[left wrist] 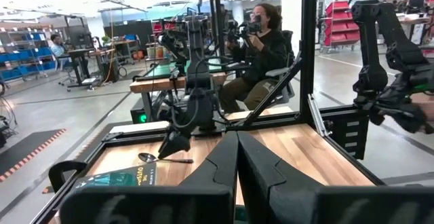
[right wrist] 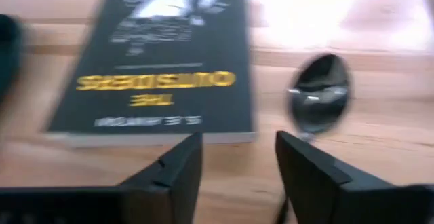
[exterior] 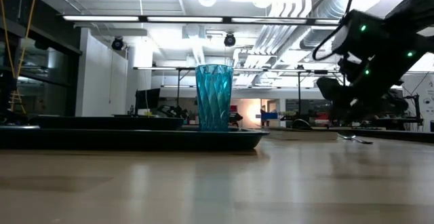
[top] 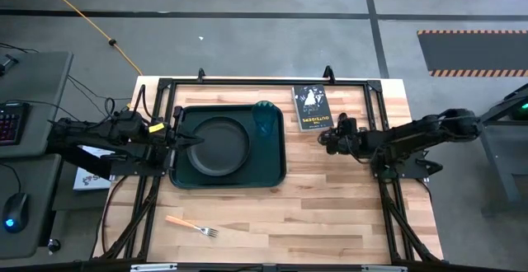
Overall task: Pick and place plate/cup/fork/spoon on tray
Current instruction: Put the black spoon on the right of the black tray
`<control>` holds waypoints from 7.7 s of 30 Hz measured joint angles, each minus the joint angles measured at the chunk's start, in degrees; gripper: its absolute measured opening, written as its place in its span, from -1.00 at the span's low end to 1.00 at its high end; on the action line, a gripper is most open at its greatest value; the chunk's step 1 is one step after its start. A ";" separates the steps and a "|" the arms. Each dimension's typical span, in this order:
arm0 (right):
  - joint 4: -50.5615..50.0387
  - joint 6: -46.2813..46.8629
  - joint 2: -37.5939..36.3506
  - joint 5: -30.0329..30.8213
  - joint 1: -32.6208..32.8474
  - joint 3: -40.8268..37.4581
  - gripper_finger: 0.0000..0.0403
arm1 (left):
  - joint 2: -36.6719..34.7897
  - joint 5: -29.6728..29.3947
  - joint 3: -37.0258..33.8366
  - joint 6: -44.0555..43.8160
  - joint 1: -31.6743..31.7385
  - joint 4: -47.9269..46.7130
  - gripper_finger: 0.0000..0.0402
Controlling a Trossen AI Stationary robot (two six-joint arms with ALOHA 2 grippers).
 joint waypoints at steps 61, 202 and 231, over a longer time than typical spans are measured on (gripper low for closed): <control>-1.90 8.70 11.54 -2.12 -5.31 -0.04 -0.99 | 0.00 -0.01 0.00 -0.12 0.00 -0.92 -1.00; 35.22 -6.76 41.55 2.13 14.20 34.49 -1.00 | 2.11 0.04 0.00 -1.09 -0.02 0.56 -1.00; 49.13 3.00 48.88 6.55 11.66 34.51 -1.00 | 2.10 0.05 0.02 -2.76 -0.02 1.18 -1.00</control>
